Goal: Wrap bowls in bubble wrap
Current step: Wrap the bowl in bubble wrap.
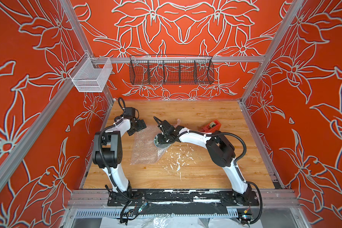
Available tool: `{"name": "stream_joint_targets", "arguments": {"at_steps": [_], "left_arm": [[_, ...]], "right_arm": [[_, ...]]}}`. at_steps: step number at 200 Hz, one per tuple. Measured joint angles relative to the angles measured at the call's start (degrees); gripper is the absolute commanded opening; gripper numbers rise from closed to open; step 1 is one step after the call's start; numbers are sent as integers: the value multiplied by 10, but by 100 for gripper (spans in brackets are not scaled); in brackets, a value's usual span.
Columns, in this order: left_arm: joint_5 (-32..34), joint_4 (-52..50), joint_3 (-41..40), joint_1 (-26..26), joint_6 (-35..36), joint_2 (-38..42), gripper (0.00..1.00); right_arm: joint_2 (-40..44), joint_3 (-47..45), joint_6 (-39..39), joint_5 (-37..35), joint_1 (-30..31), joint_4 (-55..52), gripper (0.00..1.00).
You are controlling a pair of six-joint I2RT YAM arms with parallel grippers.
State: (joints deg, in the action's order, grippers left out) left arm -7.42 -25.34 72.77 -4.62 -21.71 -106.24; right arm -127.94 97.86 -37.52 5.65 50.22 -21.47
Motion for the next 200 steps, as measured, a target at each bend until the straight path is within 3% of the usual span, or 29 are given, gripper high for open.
{"name": "stream_joint_targets", "arguments": {"at_steps": [52,101,200], "left_arm": [[-23,-40,42,0,1,-61,86],[-28,-51,48,0,0,-62,82],[5,-62,56,-2,-2,-62,89]], "right_arm": [[0,0,11,9,0,-2,38],[0,0,16,10,0,-2,37],[1,-1,23,19,-1,-3,37]]}}
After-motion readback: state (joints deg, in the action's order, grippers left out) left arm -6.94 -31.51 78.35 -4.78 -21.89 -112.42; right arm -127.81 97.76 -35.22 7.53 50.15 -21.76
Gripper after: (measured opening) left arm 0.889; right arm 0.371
